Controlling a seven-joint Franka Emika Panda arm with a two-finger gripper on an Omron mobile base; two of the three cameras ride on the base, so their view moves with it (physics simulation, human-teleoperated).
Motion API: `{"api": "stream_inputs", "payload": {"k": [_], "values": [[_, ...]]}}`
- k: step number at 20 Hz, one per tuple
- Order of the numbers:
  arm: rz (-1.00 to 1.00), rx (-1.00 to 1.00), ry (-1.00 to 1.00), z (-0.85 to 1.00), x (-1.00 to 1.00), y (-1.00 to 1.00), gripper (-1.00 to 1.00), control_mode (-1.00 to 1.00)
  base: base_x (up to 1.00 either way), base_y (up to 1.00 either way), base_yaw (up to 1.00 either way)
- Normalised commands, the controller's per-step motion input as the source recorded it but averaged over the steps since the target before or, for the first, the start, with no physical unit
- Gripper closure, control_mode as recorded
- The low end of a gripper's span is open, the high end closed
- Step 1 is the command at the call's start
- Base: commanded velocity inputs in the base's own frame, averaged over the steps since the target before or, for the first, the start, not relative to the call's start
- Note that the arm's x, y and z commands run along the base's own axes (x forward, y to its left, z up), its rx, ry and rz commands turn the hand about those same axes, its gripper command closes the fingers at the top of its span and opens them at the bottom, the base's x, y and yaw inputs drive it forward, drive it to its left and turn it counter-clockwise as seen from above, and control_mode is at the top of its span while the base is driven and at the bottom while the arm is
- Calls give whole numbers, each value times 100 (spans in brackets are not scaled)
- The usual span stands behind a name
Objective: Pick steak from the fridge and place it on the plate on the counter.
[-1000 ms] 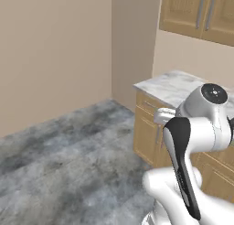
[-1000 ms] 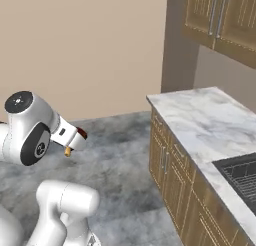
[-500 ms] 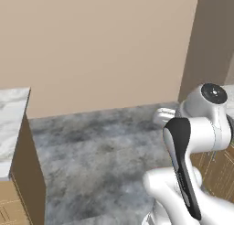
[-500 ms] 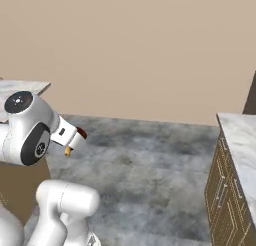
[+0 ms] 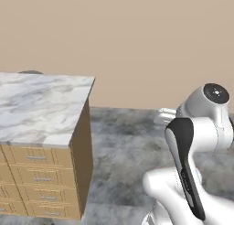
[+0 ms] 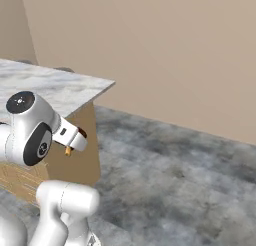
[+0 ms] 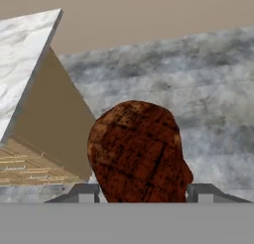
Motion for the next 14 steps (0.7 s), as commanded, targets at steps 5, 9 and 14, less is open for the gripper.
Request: {"api": "stream_inputs", "payload": {"k": [5, 9, 14], "values": [[0, 0, 0, 0, 0, 0, 100, 100, 8, 98, 3], [0, 0, 0, 0, 0, 0, 100, 100, 6, 70, 0], [0, 0, 0, 0, 0, 0, 100, 100, 10, 38, 41]]}}
